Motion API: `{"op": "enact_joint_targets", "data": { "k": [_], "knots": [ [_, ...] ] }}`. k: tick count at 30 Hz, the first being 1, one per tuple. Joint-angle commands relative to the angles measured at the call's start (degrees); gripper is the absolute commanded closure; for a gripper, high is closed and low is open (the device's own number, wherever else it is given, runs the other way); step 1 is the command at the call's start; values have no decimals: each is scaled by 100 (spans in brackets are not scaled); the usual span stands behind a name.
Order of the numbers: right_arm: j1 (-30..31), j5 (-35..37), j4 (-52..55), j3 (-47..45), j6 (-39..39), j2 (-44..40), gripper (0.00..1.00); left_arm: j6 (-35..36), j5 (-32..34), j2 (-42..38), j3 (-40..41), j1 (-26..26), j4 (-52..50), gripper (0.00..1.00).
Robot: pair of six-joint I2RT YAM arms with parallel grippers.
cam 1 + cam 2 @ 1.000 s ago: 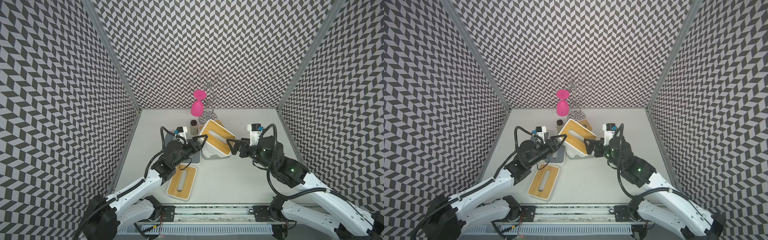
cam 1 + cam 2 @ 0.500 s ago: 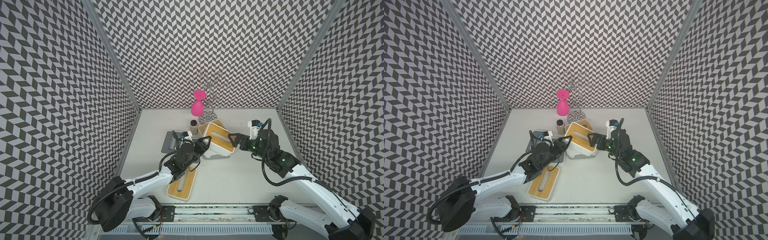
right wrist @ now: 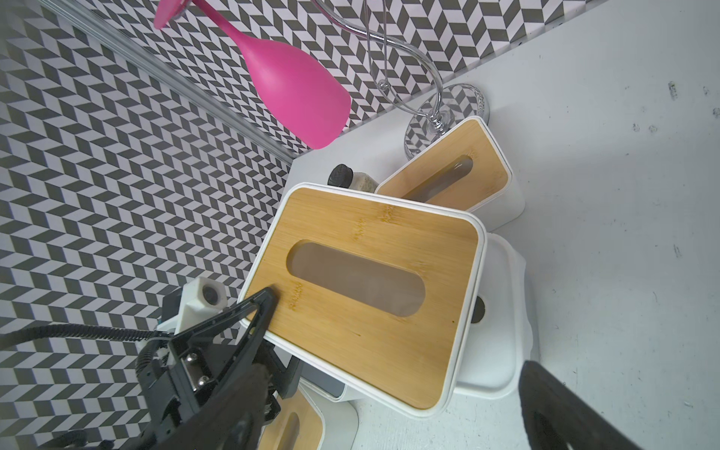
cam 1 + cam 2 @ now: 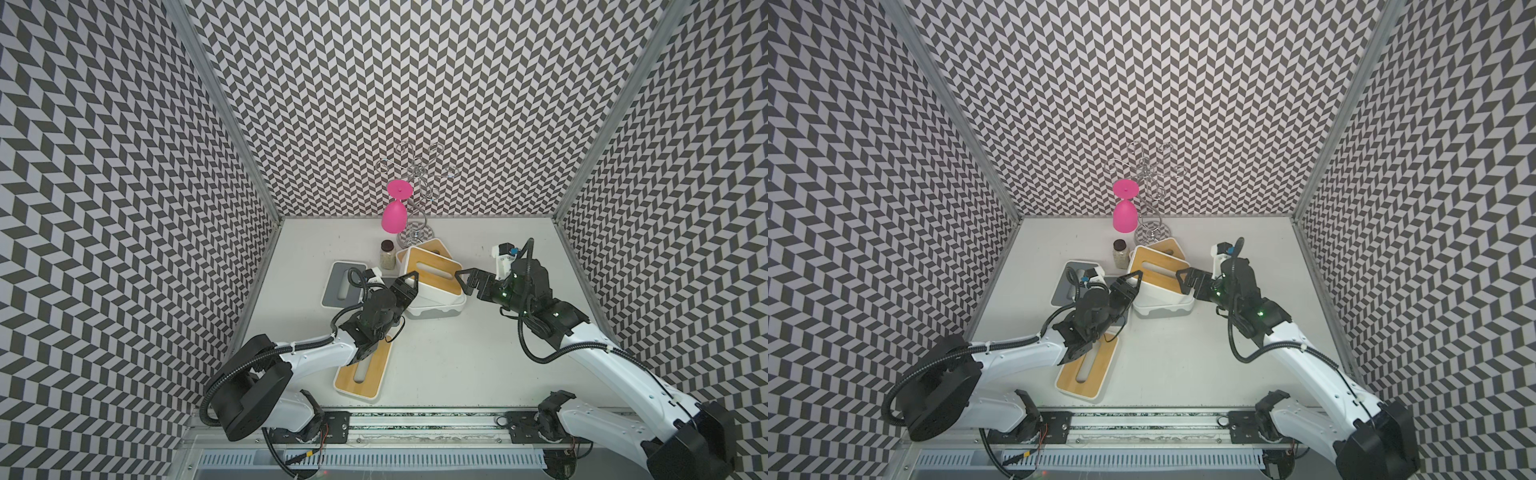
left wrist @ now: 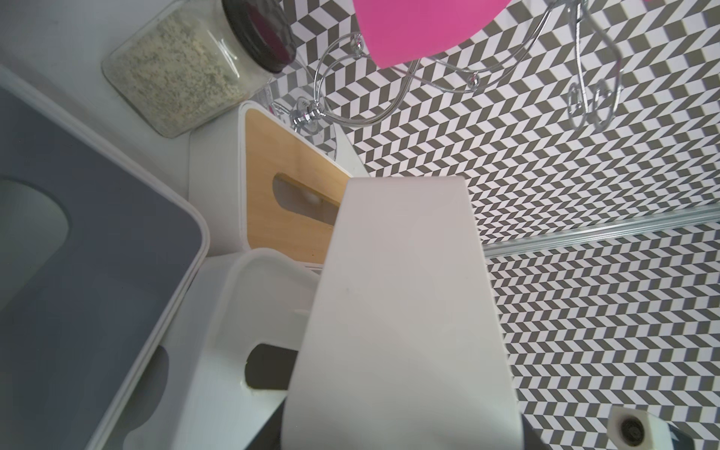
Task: Stack the tissue boxes
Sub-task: Place the tissue box at the tissue box.
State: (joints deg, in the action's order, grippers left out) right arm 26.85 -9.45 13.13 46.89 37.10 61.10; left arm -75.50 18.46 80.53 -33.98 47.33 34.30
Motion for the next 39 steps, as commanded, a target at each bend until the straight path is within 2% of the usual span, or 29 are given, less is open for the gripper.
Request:
{"op": "enact_joint_targets", "data": {
  "k": [1, 4, 7, 14, 24, 30, 36, 39],
  "knots": [
    [-82, -82, -449, -97, -14, 15, 1, -193, 445, 63, -211, 164, 582, 55],
    [-144, -152, -493, -128, -29, 84, 1, -265, 429, 233, -280, 188, 511, 51],
    [-189, -208, -540, -167, -58, 121, 1, -259, 550, 291, -323, 254, 312, 36],
    [-251, -411, -677, -216, -63, 261, 1, -281, 507, 336, -462, 259, -237, 20],
    [-286, -568, -715, -244, -122, 374, 1, -382, 232, 279, -555, 277, -948, 15],
    [-286, -650, -721, -275, -137, 433, 1, -388, 36, 149, -607, 277, -1451, 1],
    [-289, -920, -770, -277, -181, 512, 1, -271, -241, -6, -799, 206, -2144, 0],
    [-294, -971, -712, -277, -211, 541, 1, -123, -314, -81, -1052, 205, -2798, 0]
  ]
}}
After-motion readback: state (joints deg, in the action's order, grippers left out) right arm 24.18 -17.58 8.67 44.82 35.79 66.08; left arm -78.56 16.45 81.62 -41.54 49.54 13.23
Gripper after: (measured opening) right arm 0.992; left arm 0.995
